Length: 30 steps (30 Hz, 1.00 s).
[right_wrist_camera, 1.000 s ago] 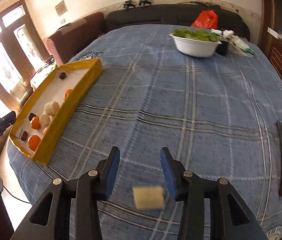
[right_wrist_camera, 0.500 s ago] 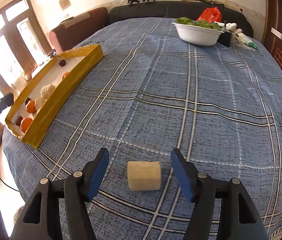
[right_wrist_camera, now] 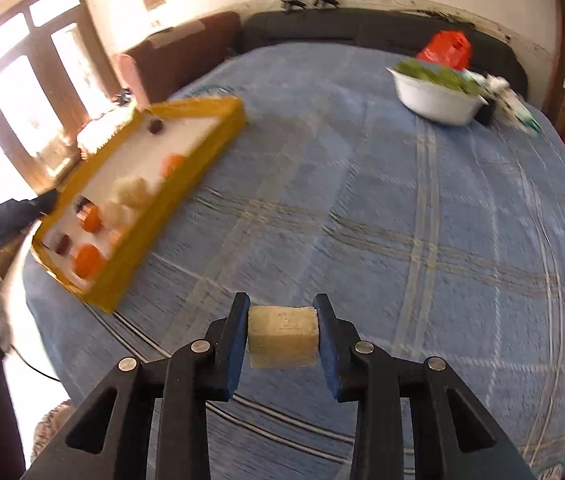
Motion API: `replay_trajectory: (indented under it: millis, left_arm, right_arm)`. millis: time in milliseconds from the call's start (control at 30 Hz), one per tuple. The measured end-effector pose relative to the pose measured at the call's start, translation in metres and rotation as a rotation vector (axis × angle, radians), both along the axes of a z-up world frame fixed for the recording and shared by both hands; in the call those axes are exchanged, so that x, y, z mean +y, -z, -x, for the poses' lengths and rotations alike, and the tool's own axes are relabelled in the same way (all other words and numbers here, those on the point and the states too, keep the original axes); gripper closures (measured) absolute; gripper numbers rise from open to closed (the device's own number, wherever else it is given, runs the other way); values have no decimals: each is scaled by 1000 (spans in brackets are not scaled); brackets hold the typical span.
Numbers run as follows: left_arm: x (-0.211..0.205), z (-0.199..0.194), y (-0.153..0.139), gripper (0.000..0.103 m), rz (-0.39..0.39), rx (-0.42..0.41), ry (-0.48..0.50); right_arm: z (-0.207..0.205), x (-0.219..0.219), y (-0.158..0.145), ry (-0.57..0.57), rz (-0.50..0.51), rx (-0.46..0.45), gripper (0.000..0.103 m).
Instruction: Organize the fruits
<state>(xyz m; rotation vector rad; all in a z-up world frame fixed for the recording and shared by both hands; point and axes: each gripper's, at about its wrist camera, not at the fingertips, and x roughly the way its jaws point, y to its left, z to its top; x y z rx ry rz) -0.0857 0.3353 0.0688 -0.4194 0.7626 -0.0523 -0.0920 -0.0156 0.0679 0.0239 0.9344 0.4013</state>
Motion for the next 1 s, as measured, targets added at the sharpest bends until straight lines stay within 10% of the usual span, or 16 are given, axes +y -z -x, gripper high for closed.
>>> replay_trajectory:
  millis: [233,633,1000]
  left_arm:
    - [7,-32,-7,74,-60,16,19]
    - [40,-69,14,74,64,92,0]
    - [52,-42,1,40,111,20,-52]
  right_arm:
    - [-45,98,-31,-184,-141,27,67]
    - [-96,170,-13,-185,-60,33,67]
    - [-129,187,-9,-142,-35,-2,61]
